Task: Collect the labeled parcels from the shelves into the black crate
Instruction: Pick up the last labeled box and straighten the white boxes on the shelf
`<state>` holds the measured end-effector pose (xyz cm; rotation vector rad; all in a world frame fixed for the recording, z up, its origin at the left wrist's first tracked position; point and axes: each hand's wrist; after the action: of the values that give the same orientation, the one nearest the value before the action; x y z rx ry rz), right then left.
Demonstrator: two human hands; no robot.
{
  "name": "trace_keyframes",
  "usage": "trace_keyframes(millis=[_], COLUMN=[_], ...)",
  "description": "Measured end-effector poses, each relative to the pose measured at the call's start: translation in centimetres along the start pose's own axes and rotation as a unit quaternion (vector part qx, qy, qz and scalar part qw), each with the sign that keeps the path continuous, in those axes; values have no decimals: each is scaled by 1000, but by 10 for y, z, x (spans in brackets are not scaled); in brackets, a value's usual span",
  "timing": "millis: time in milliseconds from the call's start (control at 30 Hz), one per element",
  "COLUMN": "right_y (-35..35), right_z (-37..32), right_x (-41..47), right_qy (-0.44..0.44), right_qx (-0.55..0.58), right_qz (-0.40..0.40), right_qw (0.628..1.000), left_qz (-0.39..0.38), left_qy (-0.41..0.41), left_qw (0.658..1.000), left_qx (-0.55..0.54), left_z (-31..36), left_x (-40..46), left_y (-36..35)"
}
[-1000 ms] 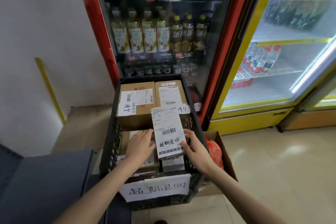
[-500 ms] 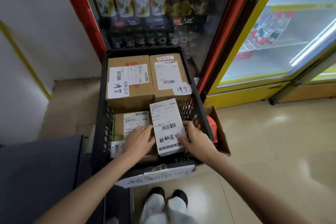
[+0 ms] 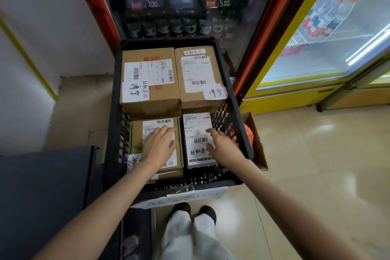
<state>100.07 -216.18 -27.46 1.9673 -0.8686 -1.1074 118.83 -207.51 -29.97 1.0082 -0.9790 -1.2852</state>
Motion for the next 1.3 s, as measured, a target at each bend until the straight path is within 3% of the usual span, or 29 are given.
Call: trace_keyframes(millis=[400, 567, 733, 900, 1167, 1300], right_y=[33, 51, 67, 72, 85, 100], right_z=[-25, -49, -68, -67, -41, -35], right_x=[-9, -11, -18, -24, -49, -63], right_qy=[85, 169, 268, 328, 434, 475], right_qx=[-35, -118, -114, -131, -129, -122], right_qz=[110, 192, 249, 255, 200, 192], right_qw=[990, 959, 924, 900, 869, 850], left_qz=[97, 130, 147, 178, 207, 241], left_qy=[-71, -67, -49, -12, 75, 162], left_qw=[993, 989, 985, 980, 970, 951], left_qx=[14, 35, 75, 83, 99, 105], left_z=[9, 7, 12, 36, 103, 135], left_x=[-7, -13, -27, -46, -93, -130], left_y=[63, 99, 120, 122, 111, 112])
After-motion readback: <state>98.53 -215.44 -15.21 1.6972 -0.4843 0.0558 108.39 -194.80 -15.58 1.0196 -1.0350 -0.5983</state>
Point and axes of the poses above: each hand's wrist, its own x-axis towards the middle knuckle, its own y-axis out of the back of the hand, z = x × y, and after that the axes turned 12 degrees about -y, right-handed
